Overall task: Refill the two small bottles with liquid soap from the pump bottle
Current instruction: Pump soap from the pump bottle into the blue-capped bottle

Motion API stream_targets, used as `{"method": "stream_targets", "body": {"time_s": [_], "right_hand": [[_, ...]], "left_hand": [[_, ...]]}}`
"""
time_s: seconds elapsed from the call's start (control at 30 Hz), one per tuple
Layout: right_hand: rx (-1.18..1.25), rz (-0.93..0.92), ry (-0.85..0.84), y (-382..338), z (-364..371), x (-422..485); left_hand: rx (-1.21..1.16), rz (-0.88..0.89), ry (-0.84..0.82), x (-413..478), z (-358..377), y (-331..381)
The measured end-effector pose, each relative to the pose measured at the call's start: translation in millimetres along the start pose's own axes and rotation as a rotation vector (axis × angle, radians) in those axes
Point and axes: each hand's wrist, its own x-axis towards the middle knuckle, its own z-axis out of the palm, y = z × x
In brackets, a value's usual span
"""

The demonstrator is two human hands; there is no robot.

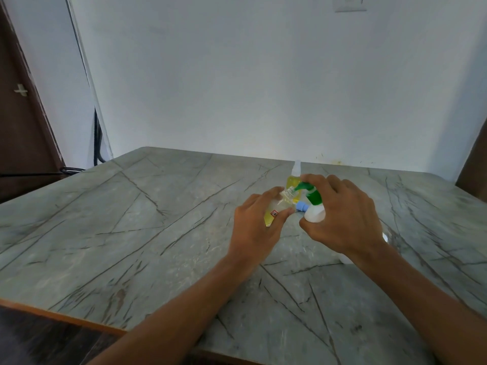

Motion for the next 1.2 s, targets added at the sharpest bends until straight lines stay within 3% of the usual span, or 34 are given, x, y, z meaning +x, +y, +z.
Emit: {"method": "stream_targets", "body": {"time_s": [0.47,1.2], "right_hand": [[-0.058,-0.011,-0.030,-3.3,-3.0,-1.1],[-0.009,-0.025,-0.028,1.1,2.6,0.6]], "left_hand": [[0.014,-0.063,0.023,2.1,-2.0,1.6],[-0.038,0.042,0.000,-2.9,1.2,-0.5]]}}
